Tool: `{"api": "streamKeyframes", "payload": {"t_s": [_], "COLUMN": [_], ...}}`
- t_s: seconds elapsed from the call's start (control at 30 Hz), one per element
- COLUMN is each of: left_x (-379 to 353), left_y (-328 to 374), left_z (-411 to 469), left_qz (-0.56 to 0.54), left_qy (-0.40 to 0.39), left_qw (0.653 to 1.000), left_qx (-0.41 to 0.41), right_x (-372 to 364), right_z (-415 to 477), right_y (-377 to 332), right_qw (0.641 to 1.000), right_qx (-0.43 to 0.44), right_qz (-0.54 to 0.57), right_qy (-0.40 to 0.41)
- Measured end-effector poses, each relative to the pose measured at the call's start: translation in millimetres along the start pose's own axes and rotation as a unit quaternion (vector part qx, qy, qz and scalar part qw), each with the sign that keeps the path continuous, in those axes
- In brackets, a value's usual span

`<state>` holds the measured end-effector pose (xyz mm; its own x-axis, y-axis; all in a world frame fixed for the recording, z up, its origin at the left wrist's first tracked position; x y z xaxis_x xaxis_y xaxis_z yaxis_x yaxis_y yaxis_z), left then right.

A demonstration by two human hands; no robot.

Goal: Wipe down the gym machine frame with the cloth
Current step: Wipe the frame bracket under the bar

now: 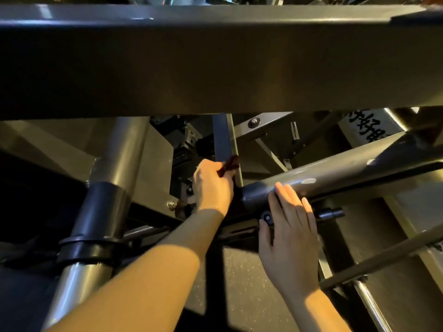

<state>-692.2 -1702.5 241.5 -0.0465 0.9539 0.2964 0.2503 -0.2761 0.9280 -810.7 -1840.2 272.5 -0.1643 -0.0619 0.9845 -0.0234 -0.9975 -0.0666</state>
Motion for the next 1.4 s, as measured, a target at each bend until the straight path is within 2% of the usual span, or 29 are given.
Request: {"api": "streamKeyframes", "payload": {"t_s": [0.1,0.23,0.33,0.43,0.53,0.63,0.7,0.83,1.0,1.2,1.4], "left_x": [7,9,9,8,-3,-1,5,9,23,11,12], "left_y": [3,-11,-12,0,17,24,22,24,17,25,11], "left_z": [25,-13,-32,-12,26,60,61,36,25,40,4], "left_qz": [0.022,0.059,0.103,0.148,0.108,0.218,0.272,0.294,0.274,0.226,0.203], "left_qy": [-0.007,-0.019,-0.058,-0.048,-0.062,-0.117,-0.189,-0.271,-0.291,-0.209,-0.231], "left_qw": [1.0,0.998,0.993,0.987,0.988,0.963,0.933,0.899,0.902,0.944,0.948], "left_qx": [-0.017,0.009,0.027,-0.033,-0.087,-0.11,-0.138,-0.178,-0.162,-0.12,-0.079], "right_x": [-4,-6,-7,-9,-9,-9,-8,-5,-3,-4,-1], "right_z": [1,0,-1,0,1,2,2,2,1,1,-1], "right_y": [5,8,9,8,8,11,13,13,11,8,2], "right_qw": [1.0,0.999,1.0,1.0,0.999,0.999,0.999,0.999,0.999,0.999,0.999], "right_qx": [0.01,0.027,0.026,0.022,0.025,0.034,0.039,0.03,0.017,0.017,-0.014], "right_qz": [0.004,0.004,0.007,0.015,0.021,0.012,0.007,0.014,0.016,0.032,0.041], "right_qy": [0.01,0.019,0.014,0.014,0.017,0.007,-0.002,-0.016,-0.028,-0.009,-0.019]}}
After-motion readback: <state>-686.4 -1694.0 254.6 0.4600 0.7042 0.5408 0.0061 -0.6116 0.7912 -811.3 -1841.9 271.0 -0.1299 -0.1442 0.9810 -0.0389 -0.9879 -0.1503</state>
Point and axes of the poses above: each hand's wrist, its own z-axis towards the middle knuckle, its own x-axis out of the back of the hand, y = z × x, the point moved 3 cm from there along z, towards the middle knuckle, and after that the axes turned 9 degrees about -y, right-handed, at the moved point
